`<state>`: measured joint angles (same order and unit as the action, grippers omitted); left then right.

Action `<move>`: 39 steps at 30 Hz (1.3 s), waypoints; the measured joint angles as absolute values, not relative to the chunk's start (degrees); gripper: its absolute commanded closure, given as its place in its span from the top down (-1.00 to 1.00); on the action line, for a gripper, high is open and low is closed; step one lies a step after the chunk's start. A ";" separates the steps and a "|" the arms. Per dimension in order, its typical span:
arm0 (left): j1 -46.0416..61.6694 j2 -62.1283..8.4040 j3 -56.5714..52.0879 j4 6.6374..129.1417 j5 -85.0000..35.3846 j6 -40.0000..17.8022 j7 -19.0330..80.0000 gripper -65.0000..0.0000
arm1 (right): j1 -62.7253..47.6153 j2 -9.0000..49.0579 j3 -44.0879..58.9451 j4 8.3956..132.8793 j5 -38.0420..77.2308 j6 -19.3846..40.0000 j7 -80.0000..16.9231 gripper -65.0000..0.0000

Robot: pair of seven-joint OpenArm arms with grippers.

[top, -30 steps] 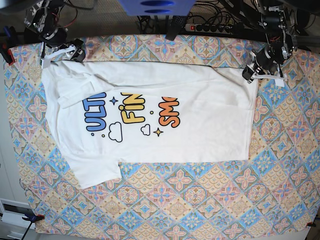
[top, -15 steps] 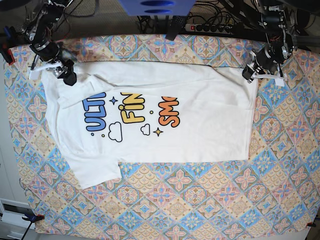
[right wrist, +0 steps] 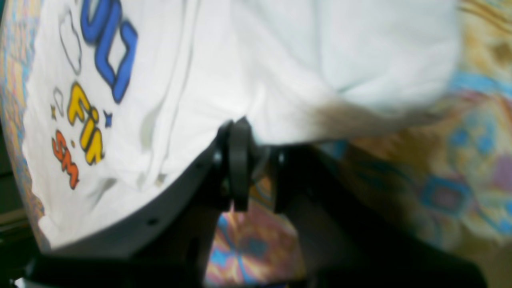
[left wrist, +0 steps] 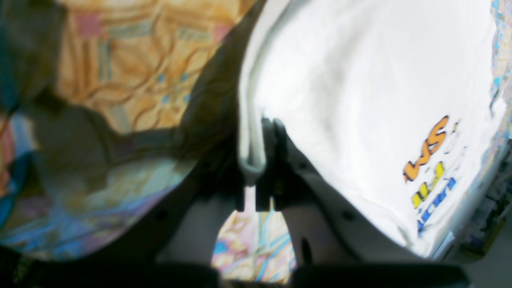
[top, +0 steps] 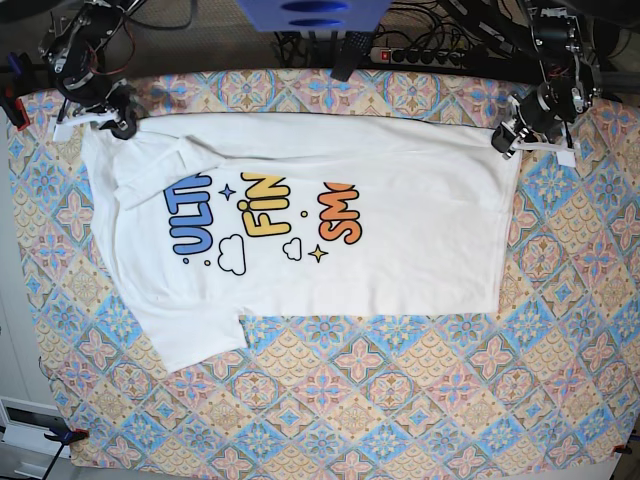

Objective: Fold the T-shirt properly
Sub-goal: 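Drag the shirt further toward the robot with both grippers, then release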

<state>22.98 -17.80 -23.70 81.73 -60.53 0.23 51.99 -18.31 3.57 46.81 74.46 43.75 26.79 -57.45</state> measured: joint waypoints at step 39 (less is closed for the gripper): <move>35.62 -19.49 -35.73 105.45 -61.69 0.64 52.36 -0.09 | -29.23 3.51 52.93 98.76 40.38 25.41 -62.98 -0.06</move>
<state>35.62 -19.49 -35.73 105.45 -61.69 0.64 52.36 -29.23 3.51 52.93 98.76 40.38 25.41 -62.98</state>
